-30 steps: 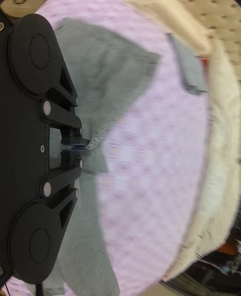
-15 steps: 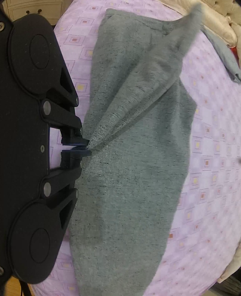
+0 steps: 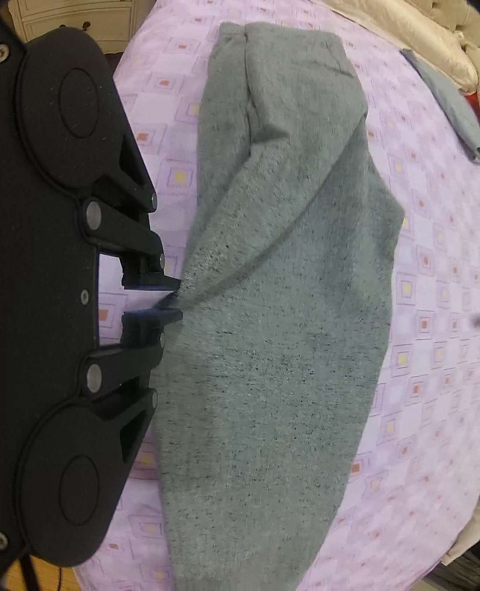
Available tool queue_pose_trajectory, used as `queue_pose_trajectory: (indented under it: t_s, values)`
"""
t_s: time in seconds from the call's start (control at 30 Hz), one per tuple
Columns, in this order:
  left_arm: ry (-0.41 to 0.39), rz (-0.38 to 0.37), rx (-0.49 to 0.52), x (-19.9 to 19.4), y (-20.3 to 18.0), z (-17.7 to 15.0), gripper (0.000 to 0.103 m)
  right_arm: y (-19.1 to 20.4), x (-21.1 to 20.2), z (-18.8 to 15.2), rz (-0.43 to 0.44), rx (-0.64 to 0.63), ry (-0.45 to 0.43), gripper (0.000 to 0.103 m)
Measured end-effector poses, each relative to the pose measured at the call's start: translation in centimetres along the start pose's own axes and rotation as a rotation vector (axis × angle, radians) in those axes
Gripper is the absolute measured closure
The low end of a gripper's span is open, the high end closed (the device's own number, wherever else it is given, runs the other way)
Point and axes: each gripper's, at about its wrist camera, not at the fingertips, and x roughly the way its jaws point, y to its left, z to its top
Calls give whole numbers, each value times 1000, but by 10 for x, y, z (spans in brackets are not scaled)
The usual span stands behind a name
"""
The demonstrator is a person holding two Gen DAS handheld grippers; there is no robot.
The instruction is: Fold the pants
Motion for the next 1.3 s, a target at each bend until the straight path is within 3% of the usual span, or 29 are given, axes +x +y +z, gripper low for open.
queue_pose_trajectory:
  t_s: [0.2, 0.37, 0.57, 0.87, 1.1, 1.3]
  values:
    - [-9, 54, -55, -22, 29, -20, 85, 5, -29, 7, -52, -9, -114, 64]
    - [-48, 134, -88, -29, 74, -20, 85, 57, -61, 9, 76, -139, -183, 64]
    - [-77, 169, -111, -14, 150, 1, 85, 184, -96, -24, 361, -370, -164, 64]
    - [-69, 143, -7, 17, 259, 29, 85, 409, -142, -129, 669, -664, -79, 63]
    - [23, 144, 66, 64, 320, 51, 85, 529, -157, -200, 640, -950, -114, 58]
    - [64, 101, -18, 74, 358, 60, 85, 580, -149, -246, 519, -1239, -207, 58]
